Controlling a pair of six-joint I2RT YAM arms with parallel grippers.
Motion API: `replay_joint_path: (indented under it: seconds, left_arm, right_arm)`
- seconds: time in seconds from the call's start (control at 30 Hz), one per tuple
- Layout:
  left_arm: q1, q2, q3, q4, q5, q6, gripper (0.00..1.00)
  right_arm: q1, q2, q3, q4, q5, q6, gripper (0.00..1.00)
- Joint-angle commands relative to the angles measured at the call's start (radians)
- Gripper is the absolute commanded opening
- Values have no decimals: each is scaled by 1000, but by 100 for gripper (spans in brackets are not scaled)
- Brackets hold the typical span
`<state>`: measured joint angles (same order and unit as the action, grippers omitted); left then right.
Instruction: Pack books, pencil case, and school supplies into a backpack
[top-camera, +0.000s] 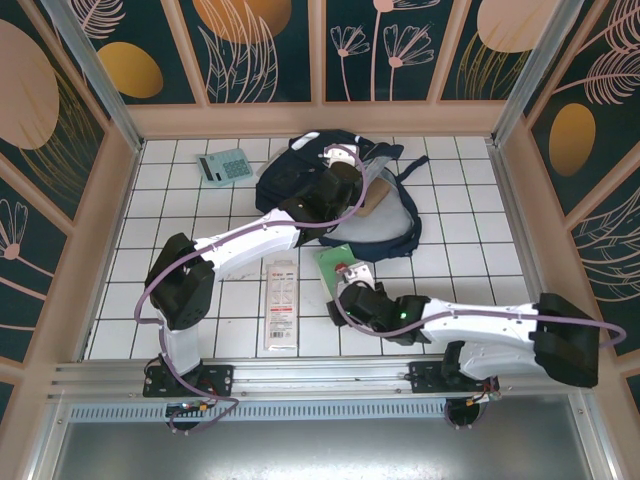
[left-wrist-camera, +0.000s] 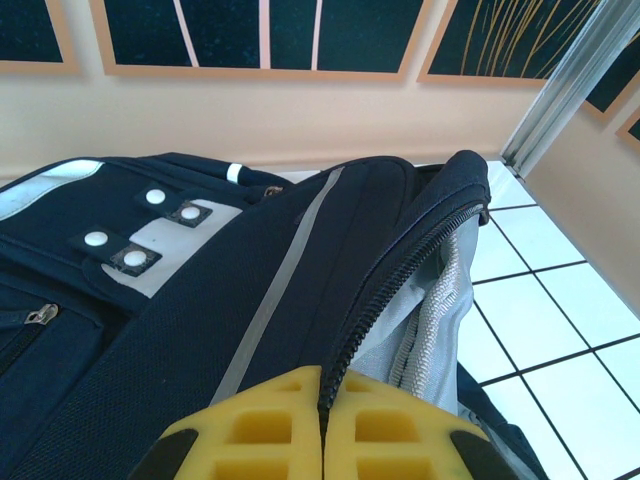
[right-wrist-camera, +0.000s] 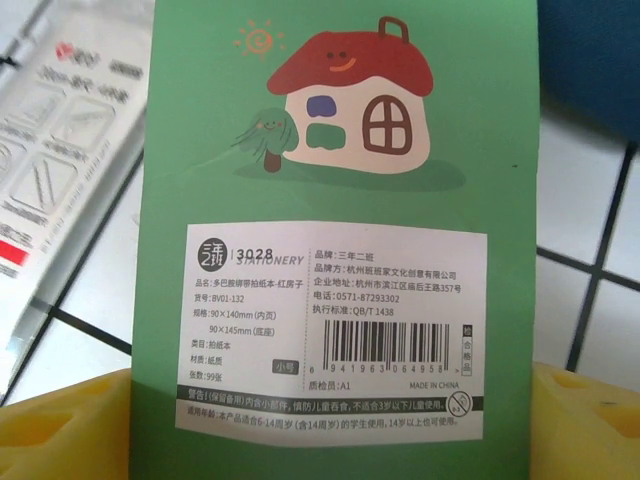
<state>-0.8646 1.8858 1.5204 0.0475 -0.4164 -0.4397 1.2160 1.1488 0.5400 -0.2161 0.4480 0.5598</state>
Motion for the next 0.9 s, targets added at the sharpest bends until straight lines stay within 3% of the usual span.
replay_joint_path:
  seconds: [0.0,0.43,0.87]
  left_arm:
    - [37,-39,29,4,-70,-13,0]
    - [35,-146,-64,77,-59,-8,0]
    - [37,-224,-132,152,-21,24,0]
  right_arm:
    - [-49,-70,-6,4,92,12,82]
    - [-370,-83,66,120,-67,-173,83]
    - [-519,268,313,211,-196,-369,83]
